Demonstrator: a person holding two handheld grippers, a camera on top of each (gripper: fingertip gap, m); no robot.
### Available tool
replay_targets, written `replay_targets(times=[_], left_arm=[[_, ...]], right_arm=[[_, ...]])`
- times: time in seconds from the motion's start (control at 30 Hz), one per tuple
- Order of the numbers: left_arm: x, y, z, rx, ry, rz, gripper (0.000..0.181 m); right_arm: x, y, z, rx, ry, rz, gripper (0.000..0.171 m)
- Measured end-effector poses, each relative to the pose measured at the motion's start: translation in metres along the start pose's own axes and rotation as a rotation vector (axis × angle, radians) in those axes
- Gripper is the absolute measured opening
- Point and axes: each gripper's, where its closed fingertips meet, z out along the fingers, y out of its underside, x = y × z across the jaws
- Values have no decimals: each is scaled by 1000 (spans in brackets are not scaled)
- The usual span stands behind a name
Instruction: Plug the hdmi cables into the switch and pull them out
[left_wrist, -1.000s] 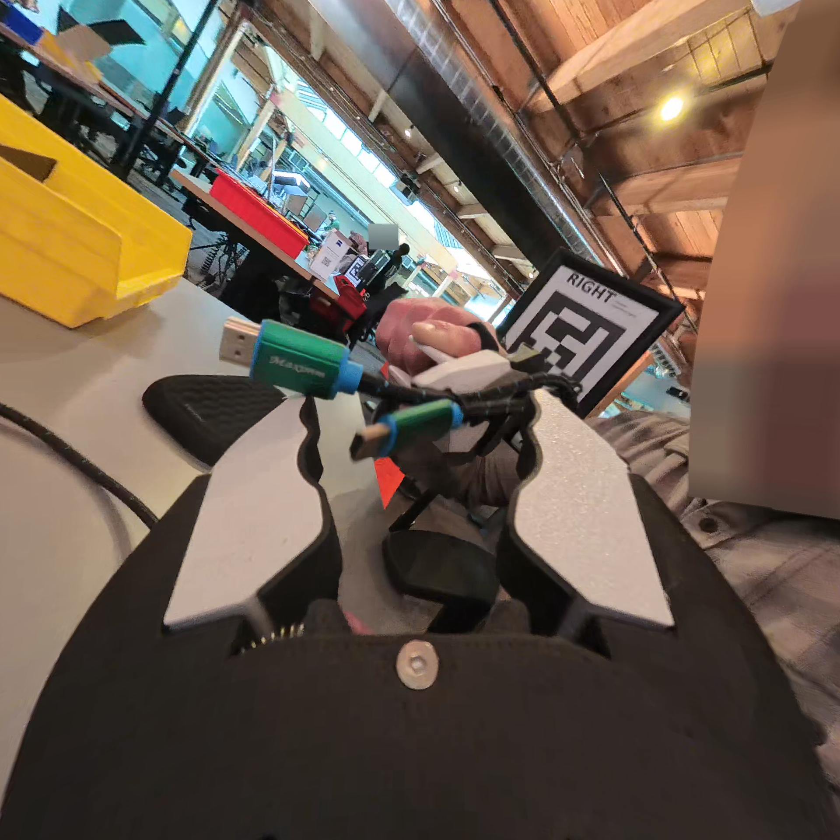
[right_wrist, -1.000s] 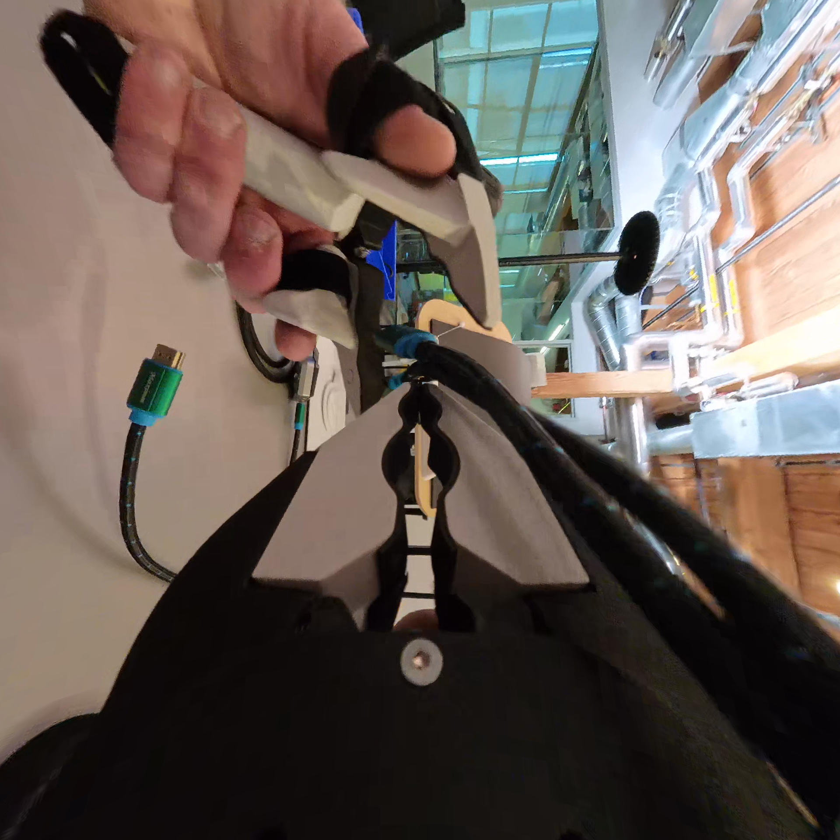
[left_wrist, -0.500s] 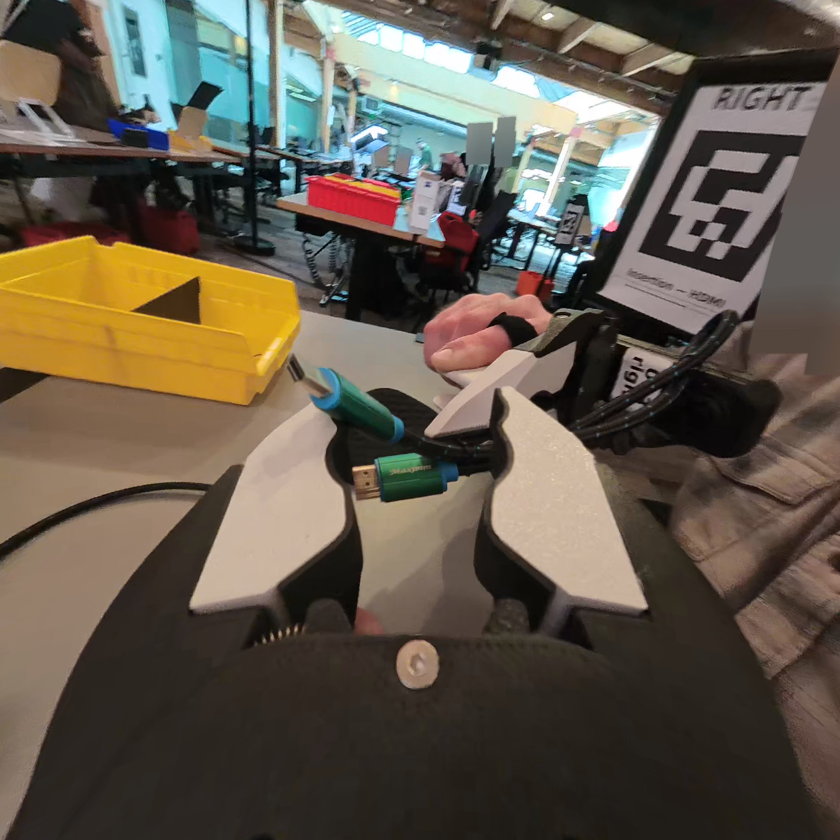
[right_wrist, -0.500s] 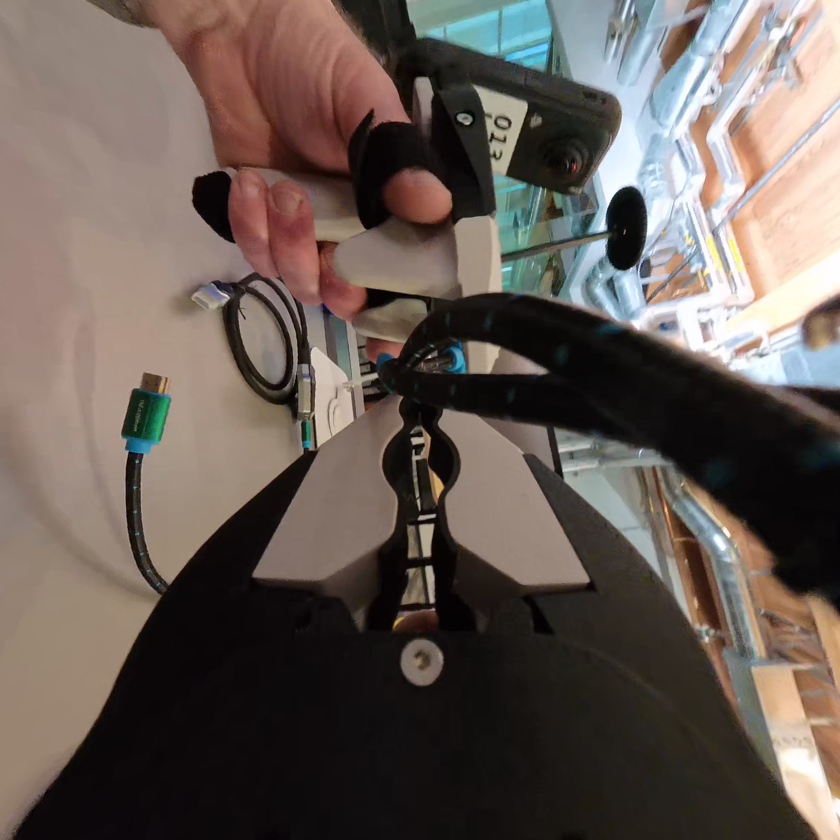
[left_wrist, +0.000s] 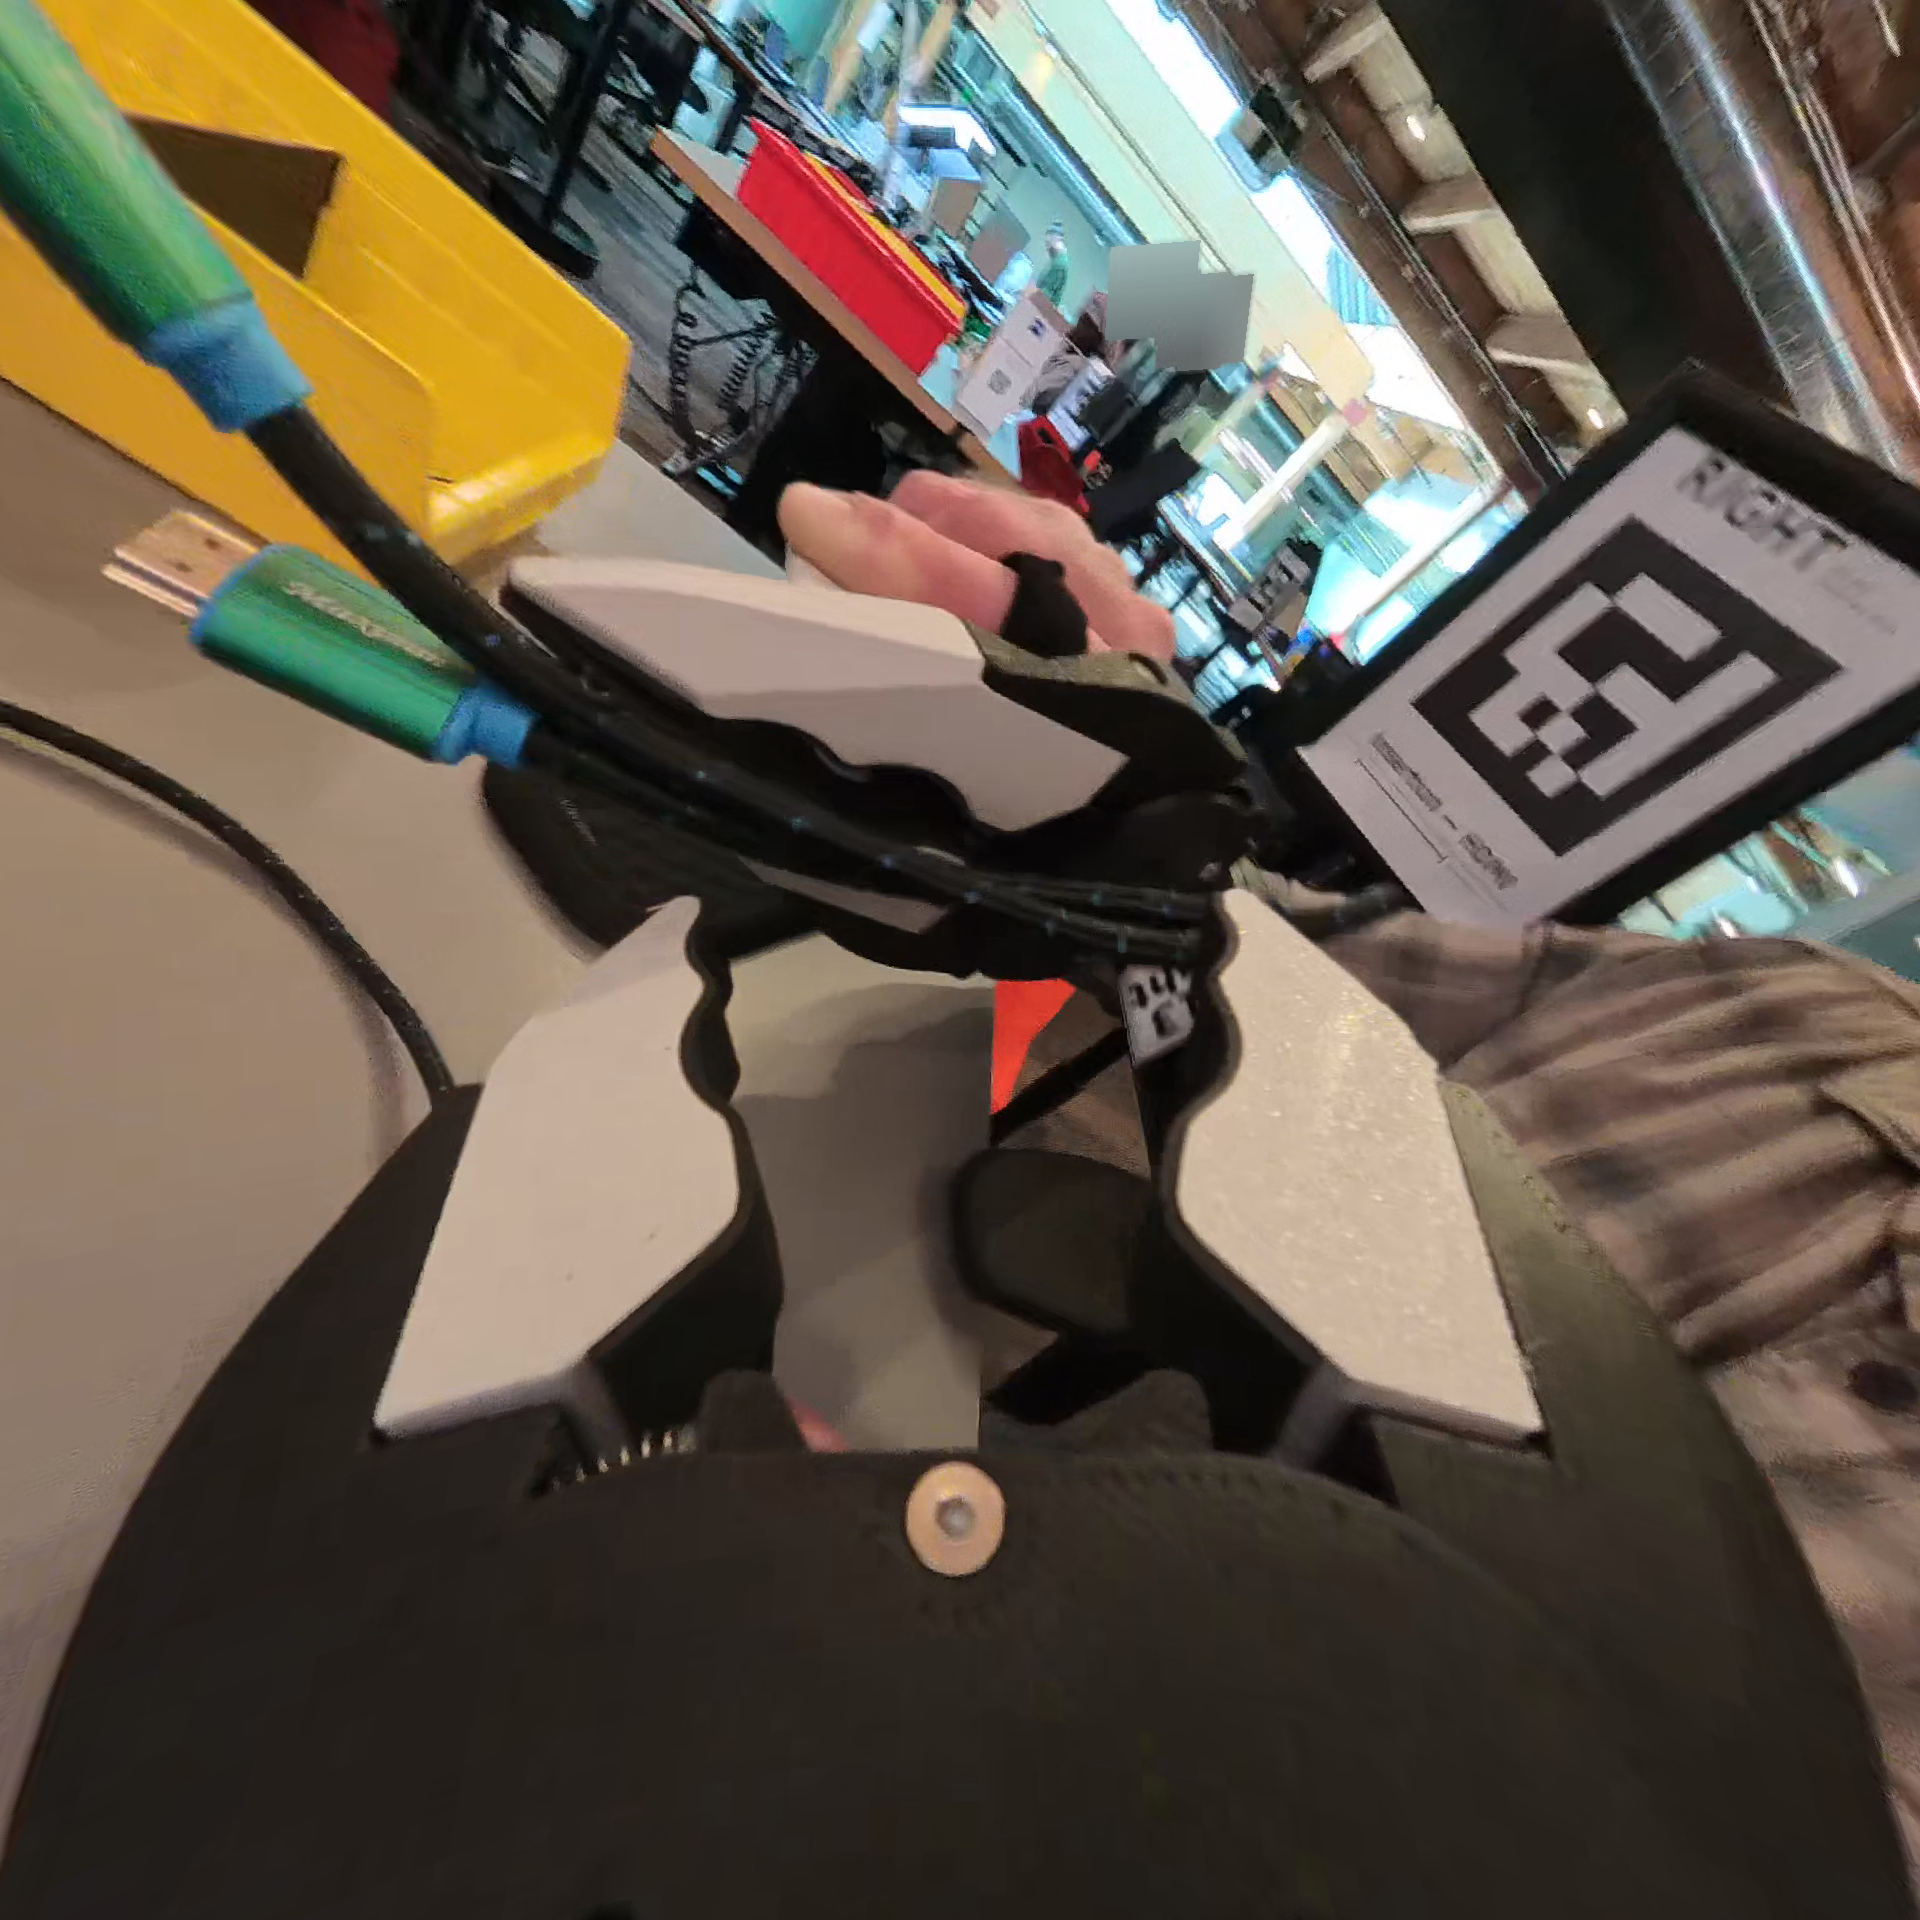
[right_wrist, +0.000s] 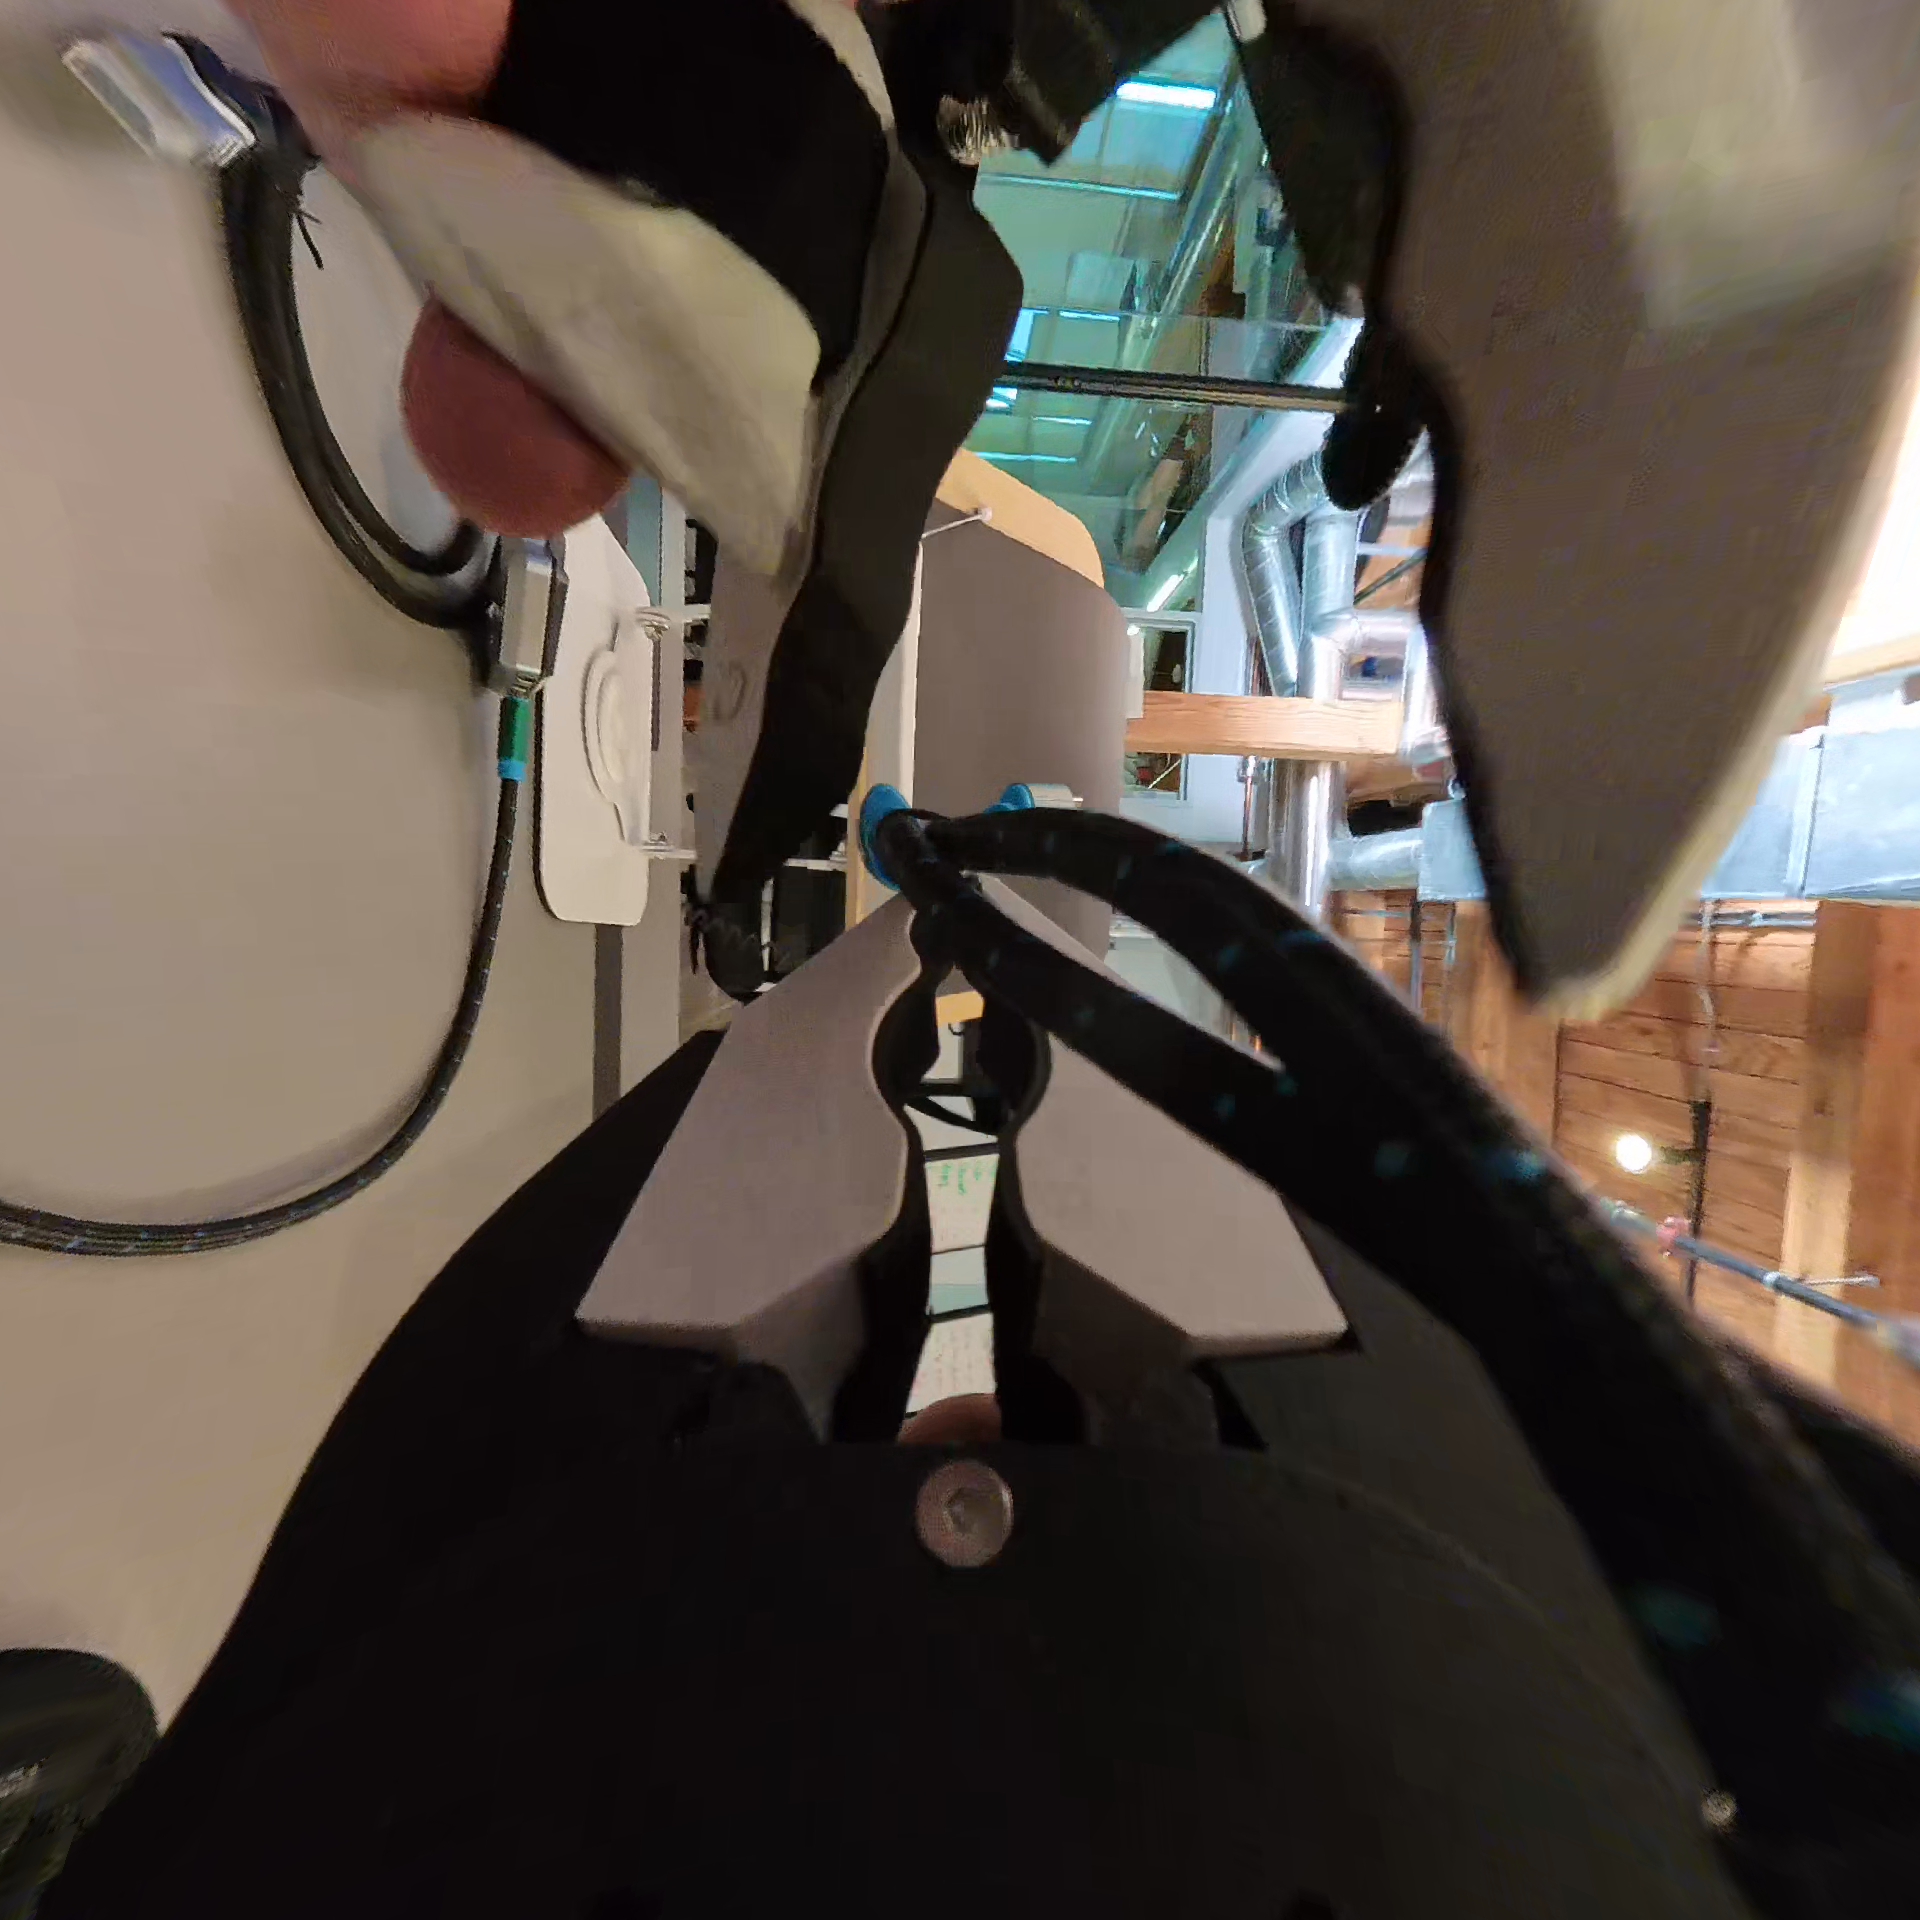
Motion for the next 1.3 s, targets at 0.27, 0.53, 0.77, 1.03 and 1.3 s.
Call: replay_targets(times=[0.27, 0.53, 0.77, 1.03, 1.3], left_arm=[[-6, 0, 15, 40, 32, -62, 38], [2, -4, 7, -25, 135, -50, 29], [-25, 4, 3, -147, 47, 88, 15], [-82, -24, 9, 20, -419, 606, 8], [-78, -109, -28, 322, -913, 1301, 9]], right_arm=[[4, 5, 0, 5, 4, -71, 0], [21, 12, -5, 10, 95, -156, 0], [28, 21, -6, 47, 58, -207, 0], [37, 8, -8, 101, -87, 364, 0], [56, -13, -21, 236, -148, 754, 0]])
